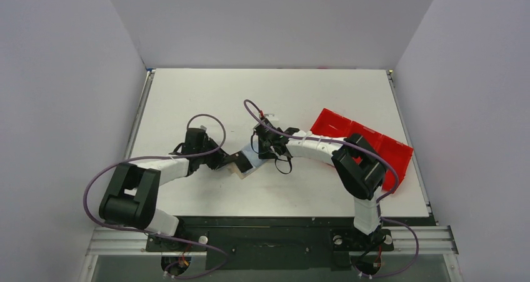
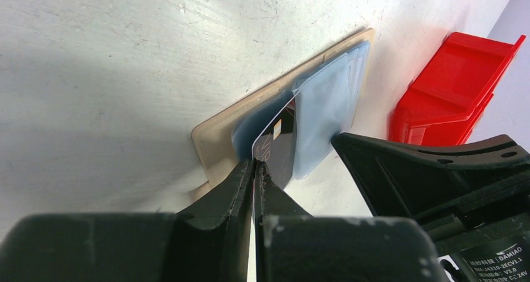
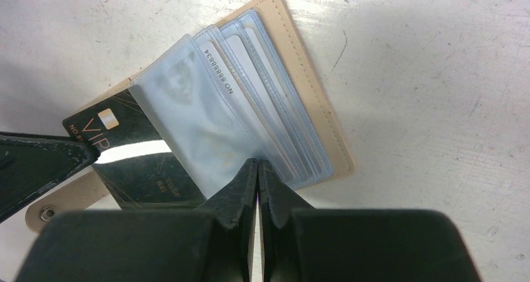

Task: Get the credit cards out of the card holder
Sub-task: Remove the credit card from the card holder, then place the credit card in the storage box.

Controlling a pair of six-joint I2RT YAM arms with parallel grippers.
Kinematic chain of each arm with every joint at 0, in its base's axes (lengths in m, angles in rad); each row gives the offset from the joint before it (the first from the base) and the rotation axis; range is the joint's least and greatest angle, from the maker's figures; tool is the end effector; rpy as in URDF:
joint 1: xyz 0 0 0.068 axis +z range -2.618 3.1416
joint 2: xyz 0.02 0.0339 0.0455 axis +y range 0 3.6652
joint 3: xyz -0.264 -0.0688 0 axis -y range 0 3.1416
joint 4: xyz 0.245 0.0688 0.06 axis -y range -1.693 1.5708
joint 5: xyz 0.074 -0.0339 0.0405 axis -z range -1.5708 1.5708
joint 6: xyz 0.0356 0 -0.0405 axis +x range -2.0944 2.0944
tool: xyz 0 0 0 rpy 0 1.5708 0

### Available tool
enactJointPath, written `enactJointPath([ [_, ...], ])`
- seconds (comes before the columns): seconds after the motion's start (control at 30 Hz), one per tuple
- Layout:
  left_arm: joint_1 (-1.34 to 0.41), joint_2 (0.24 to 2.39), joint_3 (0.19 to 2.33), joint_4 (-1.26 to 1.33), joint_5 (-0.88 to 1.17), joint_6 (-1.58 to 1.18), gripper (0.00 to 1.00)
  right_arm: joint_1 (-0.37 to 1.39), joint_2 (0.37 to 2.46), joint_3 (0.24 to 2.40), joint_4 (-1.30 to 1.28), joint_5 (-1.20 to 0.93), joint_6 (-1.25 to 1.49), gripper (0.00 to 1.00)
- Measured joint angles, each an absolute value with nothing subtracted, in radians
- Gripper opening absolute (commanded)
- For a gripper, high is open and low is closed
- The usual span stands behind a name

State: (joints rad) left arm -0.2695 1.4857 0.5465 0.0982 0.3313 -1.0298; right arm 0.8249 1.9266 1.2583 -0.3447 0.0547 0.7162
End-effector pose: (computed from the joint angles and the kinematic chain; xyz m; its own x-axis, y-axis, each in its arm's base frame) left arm 0.2499 -0.0810 0.1340 -0.7650 -0.6296 -0.1355 -0.3785 0.6098 -0.6964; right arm 0.2725 0.2920 0.1633 -0.9029 -0.0112 -0.4297 -0.1604 0.9363 0.3125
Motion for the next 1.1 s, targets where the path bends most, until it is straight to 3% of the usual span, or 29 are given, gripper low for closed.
enactJointPath([
  [0.47,-0.263,1.405,0.547,0.012,0.303,-0.984,0.00,0.825,1.924,1.259,-0.345,0.054,0.714,0.00],
  [0.57,-0.261,1.382,0.548,-0.010,0.303,-0.979,0.00,0.824,1.923,1.263,-0.352,0.052,0.709,0.04],
  [0.63,-0.261,1.371,0.552,-0.025,0.303,-0.975,0.00,0.821,1.922,1.269,-0.366,0.053,0.701,0.11],
  [0.8,-0.260,1.350,0.575,-0.054,0.303,-0.956,0.00,0.810,1.913,1.293,-0.421,0.057,0.684,0.47],
  [0.87,-0.260,1.342,0.583,-0.062,0.304,-0.953,0.00,0.805,1.896,1.304,-0.437,0.060,0.677,0.58],
  [1.1,-0.260,1.320,0.619,-0.094,0.324,-0.938,0.00,0.791,1.788,1.313,-0.440,0.035,0.665,0.66],
])
